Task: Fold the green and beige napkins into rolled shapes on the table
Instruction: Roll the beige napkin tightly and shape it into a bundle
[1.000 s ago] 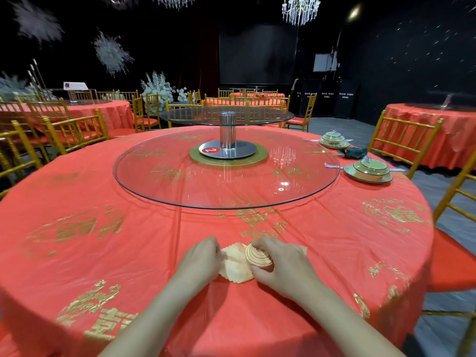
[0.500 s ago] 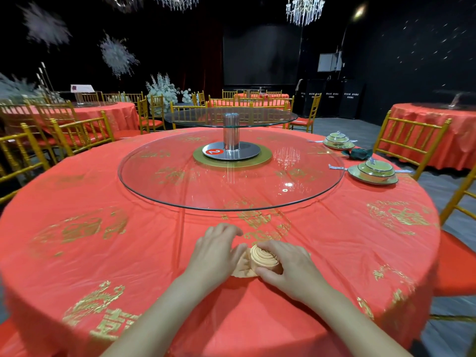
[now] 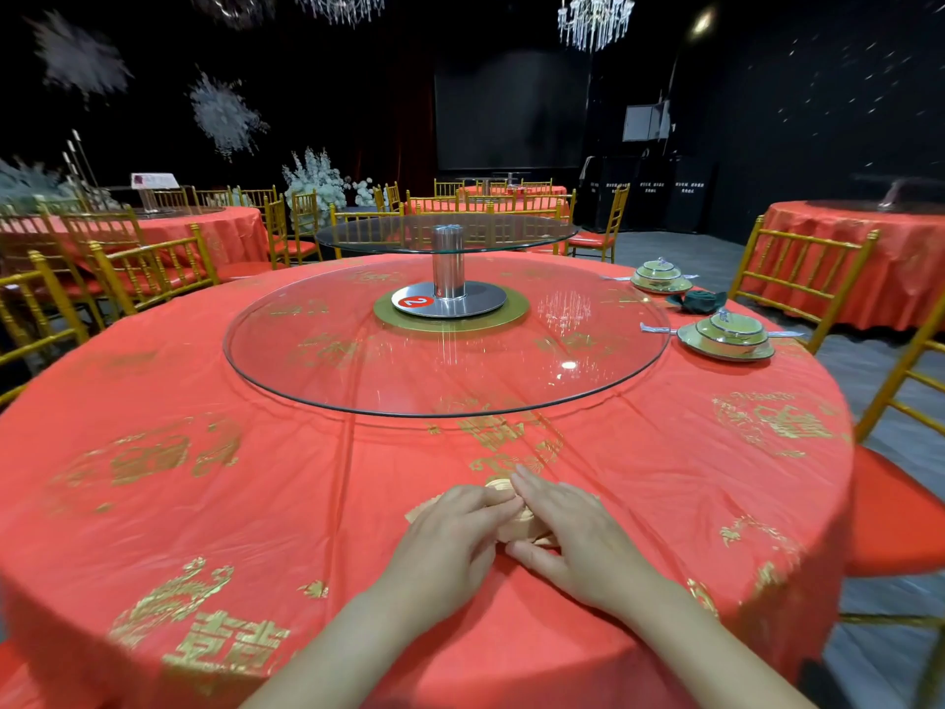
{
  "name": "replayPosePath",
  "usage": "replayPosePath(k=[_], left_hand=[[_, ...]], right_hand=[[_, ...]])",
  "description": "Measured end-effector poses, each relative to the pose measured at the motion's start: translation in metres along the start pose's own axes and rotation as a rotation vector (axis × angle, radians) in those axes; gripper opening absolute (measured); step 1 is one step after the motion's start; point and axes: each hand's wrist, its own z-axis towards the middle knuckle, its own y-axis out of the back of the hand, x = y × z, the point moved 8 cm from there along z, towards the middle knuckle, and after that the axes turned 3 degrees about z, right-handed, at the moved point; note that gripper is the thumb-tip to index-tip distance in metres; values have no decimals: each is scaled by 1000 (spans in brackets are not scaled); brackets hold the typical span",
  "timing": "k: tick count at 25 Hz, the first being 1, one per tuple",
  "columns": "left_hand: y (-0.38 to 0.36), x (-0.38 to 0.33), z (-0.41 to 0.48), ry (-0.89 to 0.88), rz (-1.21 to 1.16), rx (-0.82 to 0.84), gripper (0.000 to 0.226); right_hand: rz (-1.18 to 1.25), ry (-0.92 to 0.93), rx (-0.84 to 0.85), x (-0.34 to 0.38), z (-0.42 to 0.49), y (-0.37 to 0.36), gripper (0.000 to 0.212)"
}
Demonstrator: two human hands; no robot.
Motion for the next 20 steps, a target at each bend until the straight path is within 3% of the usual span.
replayPosePath(k=[7,11,17,20], left_hand=[[5,0,5,96,-44,79,49],[19,-7,22,83,0,112,49],[26,13,44,261,-94,128,42],[8,23,47,353,-169,329,43]], right_hand=[[38,-74,195,-6,0,1,80],[190,-223,77,-24,-6,29,86],[370,-415,-34,-53,-15,46,65],[352,-456,-24,-53,-12,40,58]])
